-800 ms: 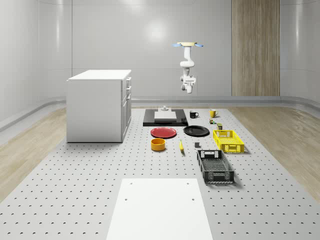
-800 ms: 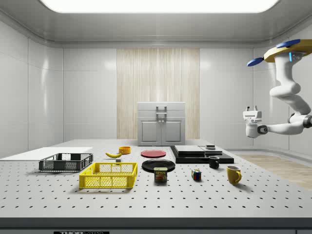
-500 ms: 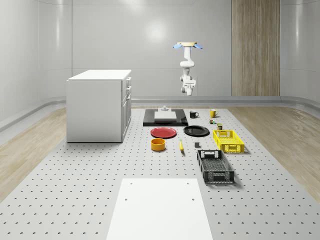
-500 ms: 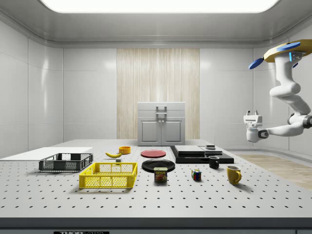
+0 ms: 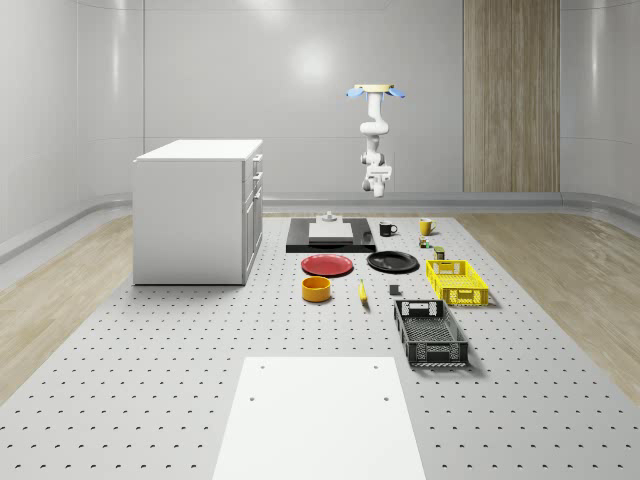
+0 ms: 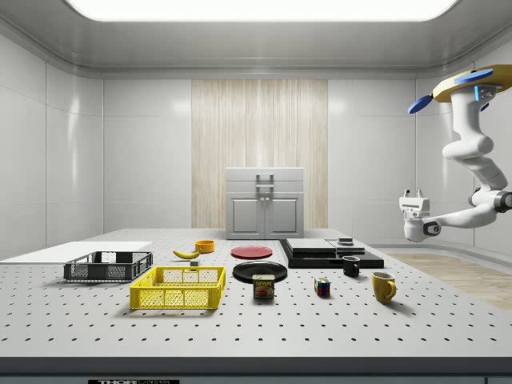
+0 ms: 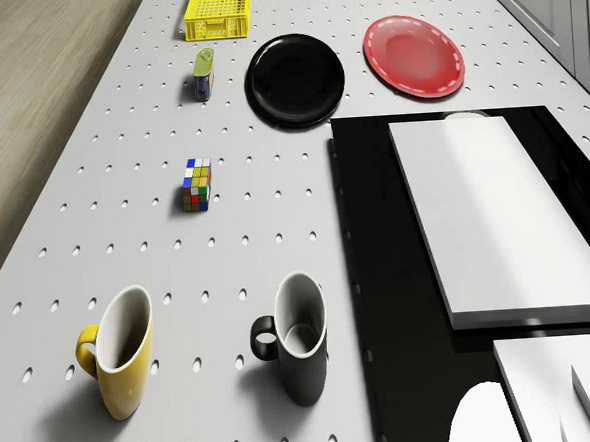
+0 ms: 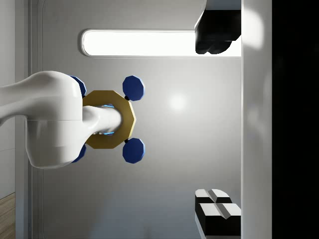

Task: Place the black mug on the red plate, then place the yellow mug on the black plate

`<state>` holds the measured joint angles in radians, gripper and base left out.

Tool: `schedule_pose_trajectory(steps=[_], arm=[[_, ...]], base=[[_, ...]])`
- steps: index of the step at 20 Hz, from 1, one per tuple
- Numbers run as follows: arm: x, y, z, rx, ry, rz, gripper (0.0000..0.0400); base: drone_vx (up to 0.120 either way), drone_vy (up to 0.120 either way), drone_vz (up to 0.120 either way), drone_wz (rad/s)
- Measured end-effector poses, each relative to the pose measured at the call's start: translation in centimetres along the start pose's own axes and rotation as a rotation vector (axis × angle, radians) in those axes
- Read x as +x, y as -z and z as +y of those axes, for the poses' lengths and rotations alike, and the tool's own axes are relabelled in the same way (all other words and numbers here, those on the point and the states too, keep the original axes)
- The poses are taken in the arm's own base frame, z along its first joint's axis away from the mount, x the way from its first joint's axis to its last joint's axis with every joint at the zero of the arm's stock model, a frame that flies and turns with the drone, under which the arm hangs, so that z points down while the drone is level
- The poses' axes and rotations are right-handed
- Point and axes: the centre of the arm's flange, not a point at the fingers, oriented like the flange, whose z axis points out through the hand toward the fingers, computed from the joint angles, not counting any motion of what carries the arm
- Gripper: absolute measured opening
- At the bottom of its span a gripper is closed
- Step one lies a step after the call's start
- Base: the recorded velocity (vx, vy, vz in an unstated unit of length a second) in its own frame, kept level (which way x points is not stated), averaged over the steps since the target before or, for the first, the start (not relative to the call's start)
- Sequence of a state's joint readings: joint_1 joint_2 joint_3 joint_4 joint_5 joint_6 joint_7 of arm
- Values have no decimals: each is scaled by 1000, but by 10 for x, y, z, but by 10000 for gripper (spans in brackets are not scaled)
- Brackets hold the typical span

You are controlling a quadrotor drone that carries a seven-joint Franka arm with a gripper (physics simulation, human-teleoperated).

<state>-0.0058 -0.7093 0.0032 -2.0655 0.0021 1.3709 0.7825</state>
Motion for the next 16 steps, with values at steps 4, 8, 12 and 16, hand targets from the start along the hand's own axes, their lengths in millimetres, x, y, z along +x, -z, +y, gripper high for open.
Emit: schedule_pose_trajectory(steps=[4, 8, 12, 16], arm=[[0, 5, 0, 2, 0, 2, 400], [0, 7, 0, 4, 0, 4, 400], [0, 8, 0, 6, 0, 7, 400], [0, 8, 0, 8, 0, 9, 400]], base=[[120, 0, 0, 0], [120, 0, 0, 0], [120, 0, 0, 0], [120, 0, 0, 0]])
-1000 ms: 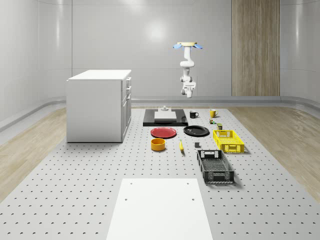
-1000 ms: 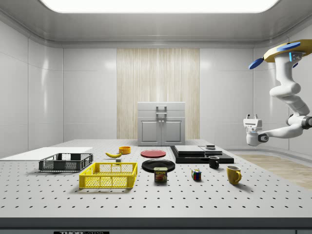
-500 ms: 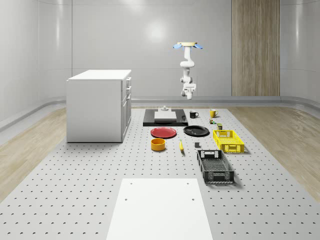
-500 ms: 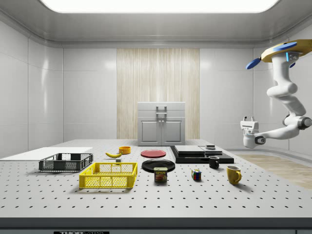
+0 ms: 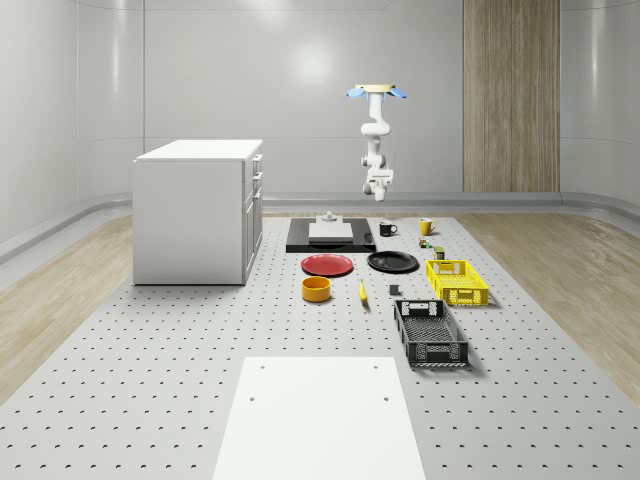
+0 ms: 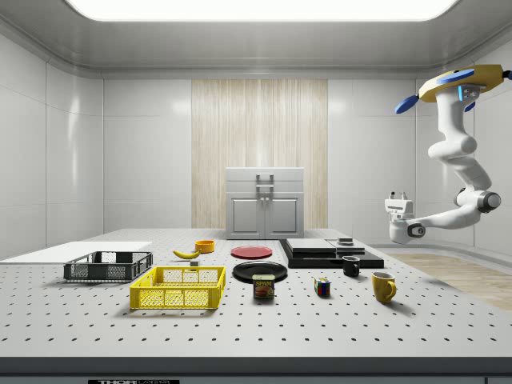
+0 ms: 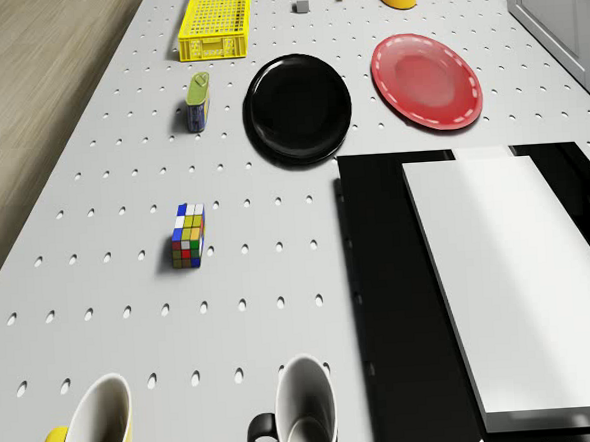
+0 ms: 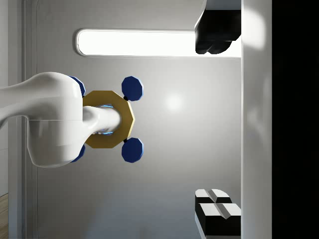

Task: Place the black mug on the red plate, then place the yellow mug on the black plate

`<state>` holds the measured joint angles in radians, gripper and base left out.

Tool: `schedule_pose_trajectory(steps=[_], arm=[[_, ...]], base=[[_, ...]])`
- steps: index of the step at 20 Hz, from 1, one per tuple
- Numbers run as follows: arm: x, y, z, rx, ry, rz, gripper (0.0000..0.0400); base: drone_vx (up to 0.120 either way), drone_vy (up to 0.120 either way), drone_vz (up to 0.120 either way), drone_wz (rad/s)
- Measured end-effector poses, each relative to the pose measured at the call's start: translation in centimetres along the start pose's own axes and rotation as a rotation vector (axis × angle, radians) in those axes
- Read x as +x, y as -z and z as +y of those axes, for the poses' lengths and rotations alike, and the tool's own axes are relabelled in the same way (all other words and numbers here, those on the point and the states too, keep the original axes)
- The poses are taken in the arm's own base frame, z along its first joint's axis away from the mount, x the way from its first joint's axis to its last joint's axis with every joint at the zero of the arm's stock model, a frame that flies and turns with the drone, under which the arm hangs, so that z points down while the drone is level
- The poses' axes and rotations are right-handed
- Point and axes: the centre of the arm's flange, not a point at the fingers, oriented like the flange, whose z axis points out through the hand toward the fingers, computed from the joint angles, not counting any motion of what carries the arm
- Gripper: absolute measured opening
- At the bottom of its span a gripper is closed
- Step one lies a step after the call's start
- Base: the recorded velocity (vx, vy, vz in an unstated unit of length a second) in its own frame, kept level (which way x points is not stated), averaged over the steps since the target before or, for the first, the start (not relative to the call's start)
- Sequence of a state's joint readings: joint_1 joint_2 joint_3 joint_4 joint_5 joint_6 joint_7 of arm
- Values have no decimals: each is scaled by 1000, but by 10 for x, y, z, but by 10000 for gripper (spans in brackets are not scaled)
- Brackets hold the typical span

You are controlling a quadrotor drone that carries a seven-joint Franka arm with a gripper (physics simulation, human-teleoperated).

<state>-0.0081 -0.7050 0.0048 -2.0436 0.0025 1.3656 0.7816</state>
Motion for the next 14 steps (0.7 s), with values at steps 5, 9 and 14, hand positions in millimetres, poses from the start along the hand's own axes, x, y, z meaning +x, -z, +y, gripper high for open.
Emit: schedule_pose_trajectory(steps=[5, 9, 14], arm=[[0, 0, 0, 2, 0, 3, 400], [-1, 0, 0, 3, 0, 7, 400], [-1, 0, 0, 2, 0, 13, 400]], base=[[120, -72, 0, 0], [90, -70, 0, 0], [120, 0, 0, 0]])
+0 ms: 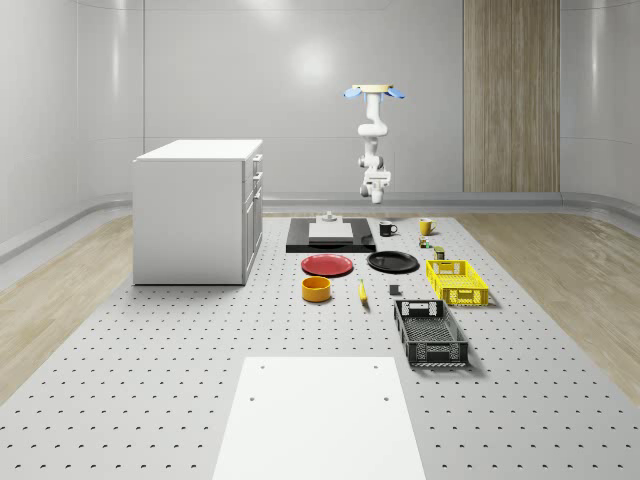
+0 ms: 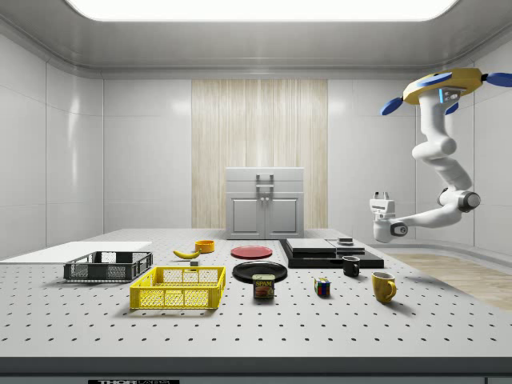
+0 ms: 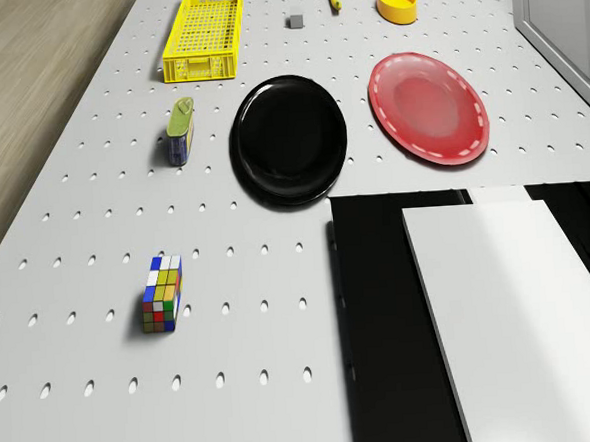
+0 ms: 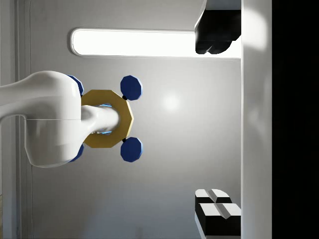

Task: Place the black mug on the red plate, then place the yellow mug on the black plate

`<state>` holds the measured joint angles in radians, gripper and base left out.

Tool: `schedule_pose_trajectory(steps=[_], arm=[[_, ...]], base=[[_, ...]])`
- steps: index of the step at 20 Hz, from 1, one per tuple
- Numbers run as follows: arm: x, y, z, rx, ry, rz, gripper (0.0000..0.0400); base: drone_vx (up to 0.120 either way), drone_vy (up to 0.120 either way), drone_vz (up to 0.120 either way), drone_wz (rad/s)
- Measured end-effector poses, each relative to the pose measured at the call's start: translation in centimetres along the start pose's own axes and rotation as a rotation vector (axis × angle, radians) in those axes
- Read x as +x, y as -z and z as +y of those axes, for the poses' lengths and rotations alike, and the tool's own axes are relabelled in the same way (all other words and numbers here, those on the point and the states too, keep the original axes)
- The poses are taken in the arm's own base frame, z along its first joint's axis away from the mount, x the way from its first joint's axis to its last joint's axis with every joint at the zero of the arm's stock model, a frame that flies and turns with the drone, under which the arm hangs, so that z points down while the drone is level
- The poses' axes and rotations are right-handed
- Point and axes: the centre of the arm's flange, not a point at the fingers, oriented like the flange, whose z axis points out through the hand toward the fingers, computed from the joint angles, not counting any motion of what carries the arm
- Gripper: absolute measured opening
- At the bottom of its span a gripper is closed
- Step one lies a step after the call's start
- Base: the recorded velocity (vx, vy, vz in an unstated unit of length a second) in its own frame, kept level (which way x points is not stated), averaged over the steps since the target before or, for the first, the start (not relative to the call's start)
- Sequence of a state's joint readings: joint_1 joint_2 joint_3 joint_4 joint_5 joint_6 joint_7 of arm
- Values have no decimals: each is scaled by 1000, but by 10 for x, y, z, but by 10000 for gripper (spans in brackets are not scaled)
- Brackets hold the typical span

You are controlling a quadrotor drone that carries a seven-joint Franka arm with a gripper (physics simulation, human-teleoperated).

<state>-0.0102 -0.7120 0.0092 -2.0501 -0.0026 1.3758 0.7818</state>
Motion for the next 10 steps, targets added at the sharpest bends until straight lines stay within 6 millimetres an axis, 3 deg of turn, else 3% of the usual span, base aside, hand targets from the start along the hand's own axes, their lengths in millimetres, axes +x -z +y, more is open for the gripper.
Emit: schedule_pose_trajectory(steps=[10], arm=[[-3, 0, -2, -22, 0, 33, 400]], base=[[120, 0, 0, 0]])
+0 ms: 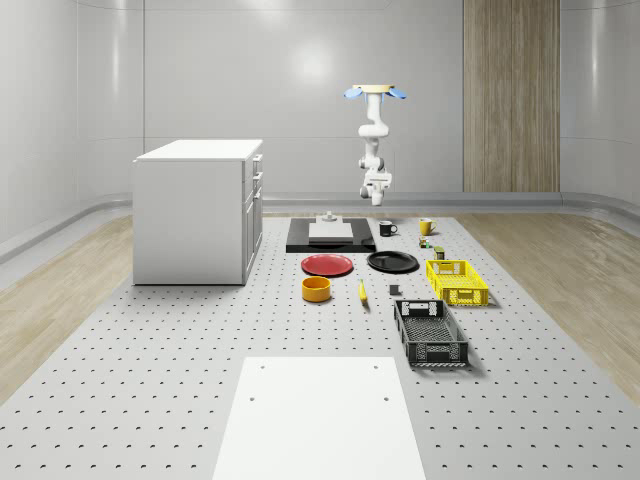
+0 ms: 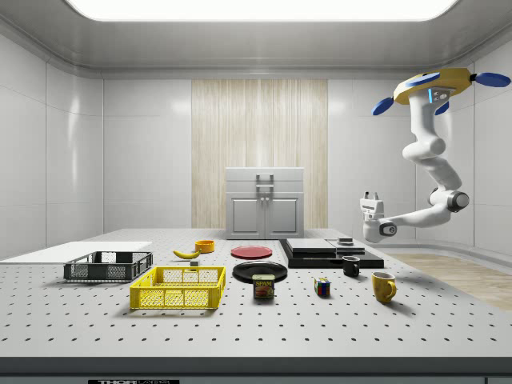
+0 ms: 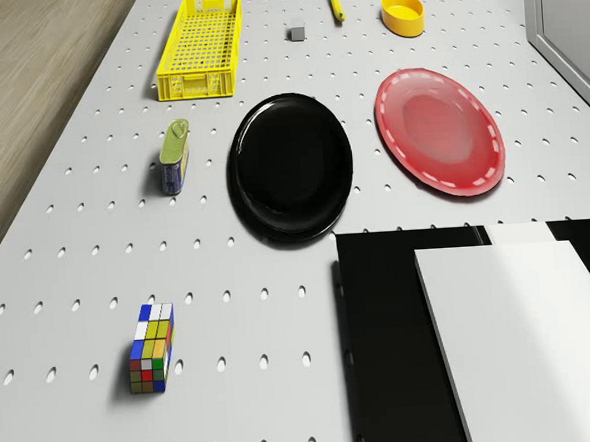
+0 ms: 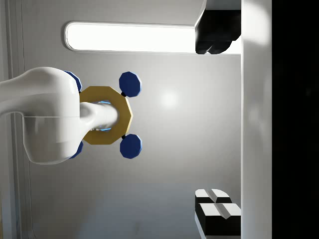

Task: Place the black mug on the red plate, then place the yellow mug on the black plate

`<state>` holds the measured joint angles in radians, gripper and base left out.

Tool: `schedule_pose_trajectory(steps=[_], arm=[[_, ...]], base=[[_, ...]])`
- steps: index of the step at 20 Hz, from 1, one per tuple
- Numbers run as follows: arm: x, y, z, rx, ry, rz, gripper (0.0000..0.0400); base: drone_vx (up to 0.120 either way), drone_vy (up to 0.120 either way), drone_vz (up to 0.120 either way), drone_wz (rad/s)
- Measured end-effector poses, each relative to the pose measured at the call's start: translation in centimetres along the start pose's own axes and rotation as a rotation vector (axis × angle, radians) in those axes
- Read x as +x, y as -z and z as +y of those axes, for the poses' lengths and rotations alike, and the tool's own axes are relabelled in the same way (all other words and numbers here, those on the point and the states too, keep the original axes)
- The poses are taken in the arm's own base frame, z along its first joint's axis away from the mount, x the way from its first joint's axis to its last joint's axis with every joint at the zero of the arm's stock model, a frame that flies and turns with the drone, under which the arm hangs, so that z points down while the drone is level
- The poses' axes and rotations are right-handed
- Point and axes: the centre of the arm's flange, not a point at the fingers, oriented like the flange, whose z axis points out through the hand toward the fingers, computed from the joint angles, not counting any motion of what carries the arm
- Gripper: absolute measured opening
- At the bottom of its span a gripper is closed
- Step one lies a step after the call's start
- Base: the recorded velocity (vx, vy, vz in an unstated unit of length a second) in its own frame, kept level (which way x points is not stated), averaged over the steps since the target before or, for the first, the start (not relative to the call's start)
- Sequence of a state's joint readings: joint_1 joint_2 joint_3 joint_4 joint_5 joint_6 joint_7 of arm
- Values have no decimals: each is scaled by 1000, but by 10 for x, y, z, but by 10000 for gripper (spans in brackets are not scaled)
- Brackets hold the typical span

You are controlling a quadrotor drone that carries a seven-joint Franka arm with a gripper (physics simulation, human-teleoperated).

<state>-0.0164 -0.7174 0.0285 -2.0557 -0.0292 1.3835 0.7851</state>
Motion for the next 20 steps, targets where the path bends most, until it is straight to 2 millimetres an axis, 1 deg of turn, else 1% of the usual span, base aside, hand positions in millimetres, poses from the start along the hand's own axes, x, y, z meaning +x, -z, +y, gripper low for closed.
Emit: schedule_pose_trajectory(steps=[8, 11, 14, 17, 18, 20], arm=[[-10, -1, -9, -91, 2, 100, 400], [-18, -3, -17, -174, 4, 185, 400], [-31, -10, -30, -310, 8, 323, 400], [-49, -27, -47, -522, 13, 537, 400], [-55, -37, -53, -614, 15, 628, 400], [-66, -62, -63, -826, 20, 840, 400]], base=[[120, 0, 0, 0], [120, 0, 0, 0], [107, 0, -13, 0], [0, 0, -120, 0], [0, 0, -120, 0], [0, 0, -120, 0]])
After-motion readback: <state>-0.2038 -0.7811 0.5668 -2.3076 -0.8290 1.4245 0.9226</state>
